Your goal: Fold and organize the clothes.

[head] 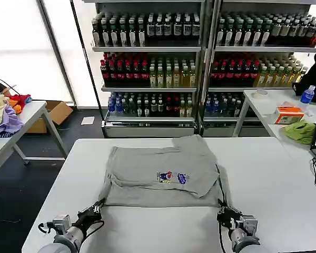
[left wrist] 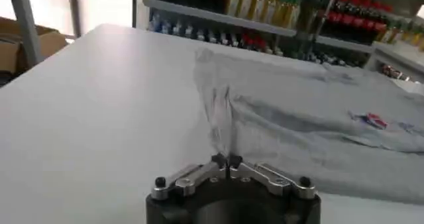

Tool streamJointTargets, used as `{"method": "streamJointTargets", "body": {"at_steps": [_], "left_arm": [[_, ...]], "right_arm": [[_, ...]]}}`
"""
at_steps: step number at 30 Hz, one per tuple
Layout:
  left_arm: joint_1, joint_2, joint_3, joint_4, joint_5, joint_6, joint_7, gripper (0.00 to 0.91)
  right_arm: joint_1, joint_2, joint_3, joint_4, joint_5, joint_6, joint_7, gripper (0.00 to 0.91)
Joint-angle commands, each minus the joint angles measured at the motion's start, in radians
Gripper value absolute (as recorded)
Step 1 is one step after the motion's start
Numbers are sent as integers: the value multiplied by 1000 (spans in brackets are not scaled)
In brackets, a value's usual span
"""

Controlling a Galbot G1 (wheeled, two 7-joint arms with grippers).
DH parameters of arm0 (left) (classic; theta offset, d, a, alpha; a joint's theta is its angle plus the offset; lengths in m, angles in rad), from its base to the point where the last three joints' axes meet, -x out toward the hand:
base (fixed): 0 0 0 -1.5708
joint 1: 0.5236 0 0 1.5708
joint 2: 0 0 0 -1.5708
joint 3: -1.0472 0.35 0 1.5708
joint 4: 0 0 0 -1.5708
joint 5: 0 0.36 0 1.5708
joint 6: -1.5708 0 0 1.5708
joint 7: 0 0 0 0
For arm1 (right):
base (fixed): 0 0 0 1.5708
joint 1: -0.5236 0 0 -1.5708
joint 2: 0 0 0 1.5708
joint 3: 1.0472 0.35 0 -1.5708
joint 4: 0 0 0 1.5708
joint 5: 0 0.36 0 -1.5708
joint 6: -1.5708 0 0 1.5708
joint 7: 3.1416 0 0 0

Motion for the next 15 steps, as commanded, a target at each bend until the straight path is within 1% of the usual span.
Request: {"method": "streamJointTargets", "body": {"at_steps": [1, 7, 10, 12, 13, 14, 15], "left_arm": [[134, -9, -47, -124, 11, -14, 1, 10], [348, -43, -119, -243, 18, -15, -19, 20], [450, -60, -154, -279, 21, -14, -20, 10], [460, -56, -164, -274, 33, 9, -9, 10], [465, -57, -165, -269, 64, 11, -3, 10], [465, -66, -163, -264, 94, 24, -5, 10], [463, -69, -163, -264, 99, 29, -6, 393]], "right_arm": [[-93, -7, 18, 85, 10, -9, -6, 0], [-263, 14, 50, 178, -34, -8, -28, 0], [-367, 32, 81, 232, -92, -8, -45, 0], [-389, 35, 83, 241, -138, -23, -65, 0], [-393, 36, 80, 243, -151, -25, -67, 161], [-402, 38, 76, 245, -161, -27, -62, 423], [-401, 40, 75, 245, -158, -29, -66, 907]]}}
